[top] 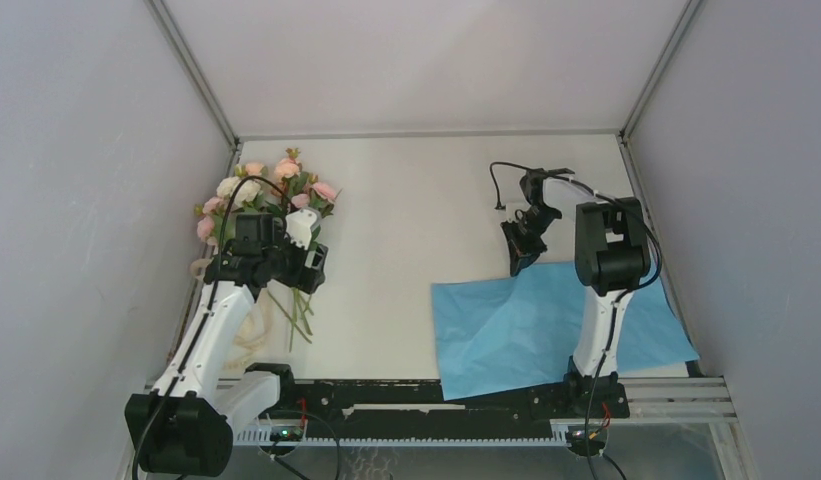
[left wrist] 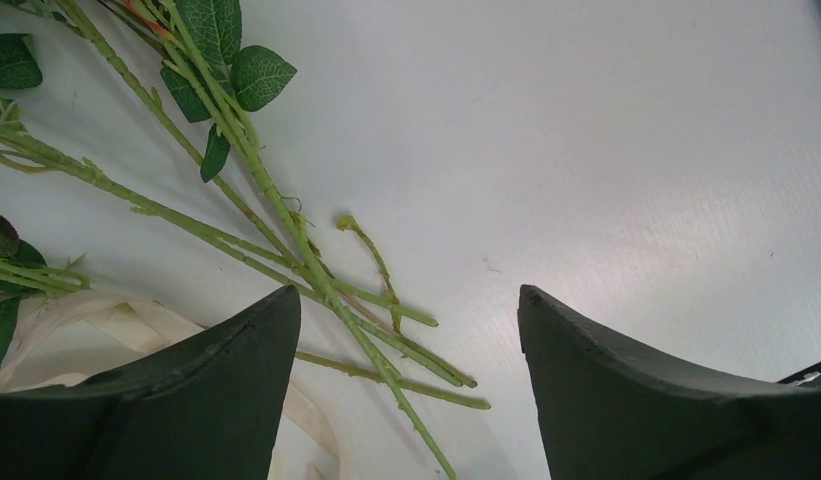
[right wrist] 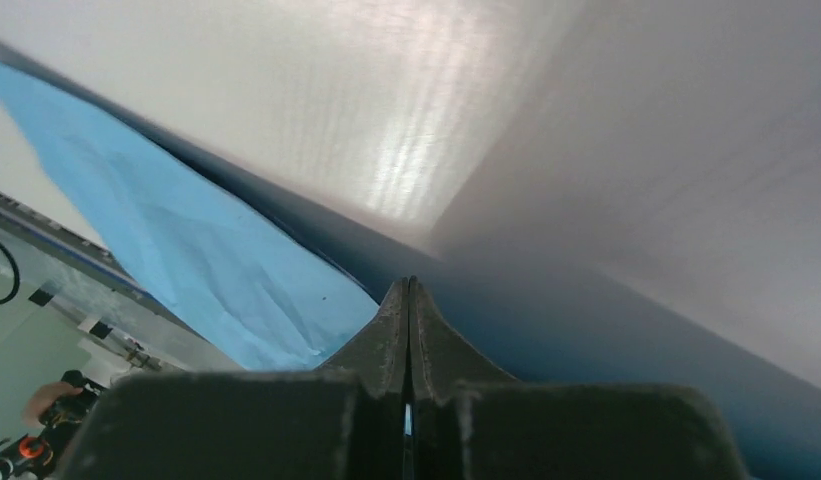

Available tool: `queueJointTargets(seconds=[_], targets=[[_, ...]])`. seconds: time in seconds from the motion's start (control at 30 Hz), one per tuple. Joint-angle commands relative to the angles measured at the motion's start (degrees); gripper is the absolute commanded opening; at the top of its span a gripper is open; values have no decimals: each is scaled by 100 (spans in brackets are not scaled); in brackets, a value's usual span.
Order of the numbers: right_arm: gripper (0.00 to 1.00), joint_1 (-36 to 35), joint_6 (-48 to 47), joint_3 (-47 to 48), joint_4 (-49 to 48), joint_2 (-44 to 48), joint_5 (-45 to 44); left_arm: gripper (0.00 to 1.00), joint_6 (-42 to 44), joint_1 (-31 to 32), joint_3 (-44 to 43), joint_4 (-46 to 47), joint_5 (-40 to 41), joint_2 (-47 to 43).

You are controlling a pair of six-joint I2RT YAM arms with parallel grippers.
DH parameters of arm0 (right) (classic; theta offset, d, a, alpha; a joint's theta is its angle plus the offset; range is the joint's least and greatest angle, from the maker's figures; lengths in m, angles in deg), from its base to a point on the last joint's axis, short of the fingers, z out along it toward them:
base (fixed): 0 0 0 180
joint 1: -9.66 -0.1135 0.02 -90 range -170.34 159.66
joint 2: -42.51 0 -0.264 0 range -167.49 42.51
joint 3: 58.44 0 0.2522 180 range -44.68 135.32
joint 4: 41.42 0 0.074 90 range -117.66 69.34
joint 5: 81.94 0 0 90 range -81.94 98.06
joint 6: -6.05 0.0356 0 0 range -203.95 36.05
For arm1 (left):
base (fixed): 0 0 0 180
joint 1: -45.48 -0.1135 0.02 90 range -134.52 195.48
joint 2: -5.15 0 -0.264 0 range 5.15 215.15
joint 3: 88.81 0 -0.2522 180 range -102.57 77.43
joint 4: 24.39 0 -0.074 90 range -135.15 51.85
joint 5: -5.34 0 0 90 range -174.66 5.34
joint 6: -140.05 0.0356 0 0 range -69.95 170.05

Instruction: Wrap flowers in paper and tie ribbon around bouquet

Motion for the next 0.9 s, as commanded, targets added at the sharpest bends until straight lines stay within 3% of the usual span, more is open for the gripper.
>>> queueJointTargets(seconds=[0.0,0.27,0.5,0.6,0.77,0.87], targets=[[0,-51,27,143,-28,640,650,84,146,51,-248,-30,82,-149],[0,-184,739,673,-1119,1913,1495,85,198,44,-595,-124,428,-67],[0,-1116,512,2371,-1732,2101,1110,87,131,22,-1224,-482,476,-36],[0,-1451,316,2645,-1708,2134,944,88,145,-9,-1310,-552,444,-126],[7,-1509,1758,1429,-1811,2385,-943,87,54,-4,-1092,-591,334,-87],[29,-1662,2249,52,-2259,2965,-1755,85,-28,1,-975,-565,162,-68]])
